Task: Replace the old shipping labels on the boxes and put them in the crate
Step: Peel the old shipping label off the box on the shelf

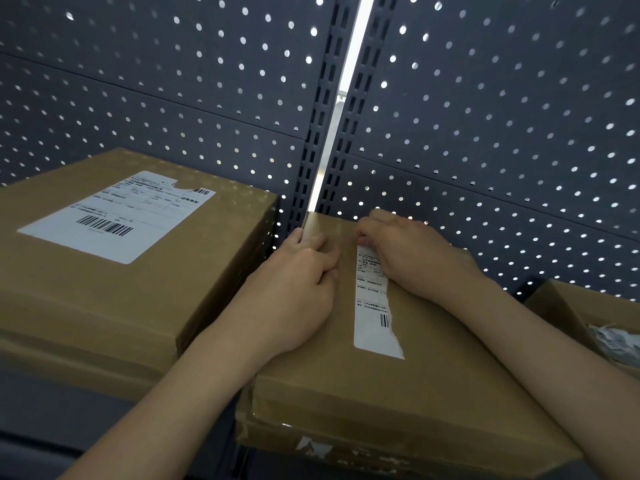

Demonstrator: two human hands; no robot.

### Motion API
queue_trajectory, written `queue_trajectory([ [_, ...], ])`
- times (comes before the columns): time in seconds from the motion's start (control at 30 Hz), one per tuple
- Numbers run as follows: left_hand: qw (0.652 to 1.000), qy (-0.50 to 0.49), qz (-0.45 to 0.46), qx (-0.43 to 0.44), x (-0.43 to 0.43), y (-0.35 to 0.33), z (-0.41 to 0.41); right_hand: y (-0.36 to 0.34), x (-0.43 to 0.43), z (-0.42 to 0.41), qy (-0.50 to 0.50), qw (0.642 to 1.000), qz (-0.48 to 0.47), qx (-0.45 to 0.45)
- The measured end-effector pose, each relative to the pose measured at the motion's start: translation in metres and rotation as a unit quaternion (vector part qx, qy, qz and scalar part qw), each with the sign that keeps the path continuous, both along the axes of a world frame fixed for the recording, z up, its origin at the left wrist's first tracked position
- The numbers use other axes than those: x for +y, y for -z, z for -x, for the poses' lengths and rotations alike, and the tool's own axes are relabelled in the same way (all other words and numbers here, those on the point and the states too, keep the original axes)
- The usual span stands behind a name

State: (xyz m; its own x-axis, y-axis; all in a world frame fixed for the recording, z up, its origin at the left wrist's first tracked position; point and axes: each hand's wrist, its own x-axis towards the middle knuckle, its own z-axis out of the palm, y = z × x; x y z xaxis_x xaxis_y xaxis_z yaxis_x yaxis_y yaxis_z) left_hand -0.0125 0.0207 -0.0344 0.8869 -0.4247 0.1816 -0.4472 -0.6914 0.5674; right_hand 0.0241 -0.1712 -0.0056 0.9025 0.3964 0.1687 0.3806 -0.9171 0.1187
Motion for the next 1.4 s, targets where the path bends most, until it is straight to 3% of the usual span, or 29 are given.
queue_trajectory([
  [0.2,1.0,-0.002,-0.001,0.02,-0.001,-0.003,0.0017,0.0048,-0.011,-0.0046,0.011,0.988,-0.152,0.008],
  [0.63,1.0,-0.004,-0.001,0.013,-0.0009,0.0,-0.0008,0.0051,-0.0046,-0.0052,-0.012,0.999,-0.046,0.016],
  [0.73,1.0,-0.001,-0.001,0.018,-0.0005,-0.001,-0.0001,0.0055,-0.007,-0.0041,-0.026,0.998,-0.058,0.019],
  [0.87,1.0,-0.004,-0.002,0.019,-0.0003,-0.0032,0.0013,0.0071,-0.0114,-0.0045,0.01,0.99,-0.142,0.0],
  [1.4,1.0,-0.004,-0.002,0.018,-0.0003,-0.0021,0.0007,-0.0009,-0.0104,0.0002,-0.027,0.993,-0.117,0.01],
])
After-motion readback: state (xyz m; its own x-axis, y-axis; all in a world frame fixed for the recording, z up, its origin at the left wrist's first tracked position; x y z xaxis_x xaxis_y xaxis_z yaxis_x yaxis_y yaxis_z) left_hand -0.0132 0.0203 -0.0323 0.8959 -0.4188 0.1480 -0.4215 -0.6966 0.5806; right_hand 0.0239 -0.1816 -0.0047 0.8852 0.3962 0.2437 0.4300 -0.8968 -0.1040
